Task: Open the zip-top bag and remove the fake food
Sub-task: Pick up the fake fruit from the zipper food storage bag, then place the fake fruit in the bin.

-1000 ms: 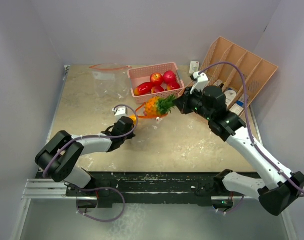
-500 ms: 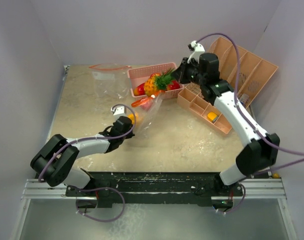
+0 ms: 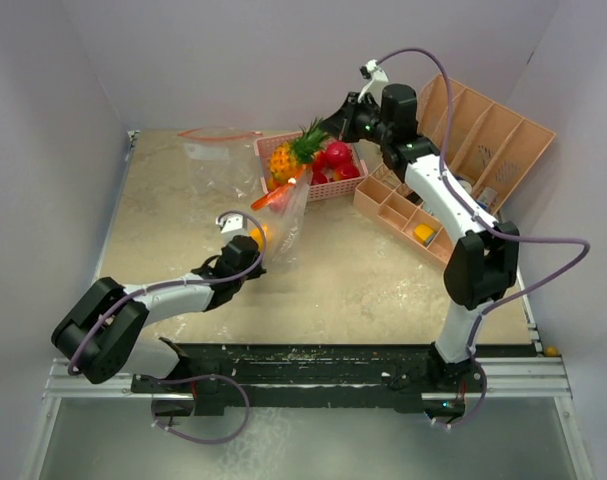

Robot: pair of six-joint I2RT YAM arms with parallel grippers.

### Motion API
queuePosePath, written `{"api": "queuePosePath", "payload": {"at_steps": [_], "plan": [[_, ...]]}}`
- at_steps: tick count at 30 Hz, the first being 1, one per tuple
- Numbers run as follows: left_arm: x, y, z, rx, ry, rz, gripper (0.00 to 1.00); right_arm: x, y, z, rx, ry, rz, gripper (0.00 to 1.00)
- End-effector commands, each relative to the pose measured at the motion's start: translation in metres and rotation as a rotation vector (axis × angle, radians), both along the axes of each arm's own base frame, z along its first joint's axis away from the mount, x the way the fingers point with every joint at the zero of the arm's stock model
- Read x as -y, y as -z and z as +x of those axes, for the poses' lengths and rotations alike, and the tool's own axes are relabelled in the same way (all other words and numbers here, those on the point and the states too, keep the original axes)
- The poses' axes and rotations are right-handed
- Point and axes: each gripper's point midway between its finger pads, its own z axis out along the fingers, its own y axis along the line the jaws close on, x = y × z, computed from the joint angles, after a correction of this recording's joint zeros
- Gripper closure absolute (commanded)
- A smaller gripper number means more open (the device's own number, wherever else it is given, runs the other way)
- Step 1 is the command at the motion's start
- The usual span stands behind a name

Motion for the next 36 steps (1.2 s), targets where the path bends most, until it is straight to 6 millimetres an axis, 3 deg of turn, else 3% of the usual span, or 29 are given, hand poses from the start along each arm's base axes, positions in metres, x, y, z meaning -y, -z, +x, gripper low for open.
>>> {"api": "queuePosePath", "payload": {"at_steps": [1, 3, 5, 9, 15, 17, 20, 22, 29, 31, 36], "plan": [[-0.025, 0.033, -0.029, -0.132, 0.009, 0.11, 1.0, 0.032, -0.121, -0.008, 0.358, 0.059, 0.166, 1.0], [-0.022, 0.031, -0.027, -0.126, 0.015, 0.102, 1.0, 0.032, -0.134, -0.032, 0.424, 0.024, 0.182, 1.0], [-0.019, 0.025, -0.022, -0.11, 0.02, 0.102, 1.0, 0.02, -0.127, -0.058, 0.425, -0.057, 0.206, 1.0], [-0.009, 0.008, -0.007, -0.071, 0.043, 0.101, 1.0, -0.004, -0.099, -0.092, 0.408, -0.079, 0.157, 1.0], [0.008, -0.013, 0.009, -0.024, 0.09, 0.087, 0.94, -0.038, -0.053, -0.117, 0.338, -0.141, 0.13, 1.0], [0.009, -0.015, 0.01, -0.024, 0.096, 0.093, 0.94, -0.039, -0.045, -0.117, 0.325, -0.137, 0.12, 1.0], [0.007, -0.011, 0.006, -0.04, 0.103, 0.101, 0.94, -0.033, -0.052, -0.116, 0.327, -0.106, 0.107, 1.0], [0.004, -0.004, 0.002, -0.056, 0.097, 0.104, 0.95, -0.029, -0.068, -0.122, 0.365, -0.108, 0.098, 1.0], [0.0, 0.025, -0.01, -0.12, 0.087, 0.099, 0.98, 0.005, -0.116, -0.104, 0.426, -0.007, 0.087, 1.0], [0.001, 0.027, -0.012, -0.124, 0.09, 0.09, 0.99, 0.011, -0.13, -0.096, 0.442, 0.0, 0.113, 1.0], [-0.002, 0.025, -0.014, -0.114, 0.089, 0.088, 0.99, 0.001, -0.116, -0.042, 0.434, 0.026, 0.075, 1.0]]}}
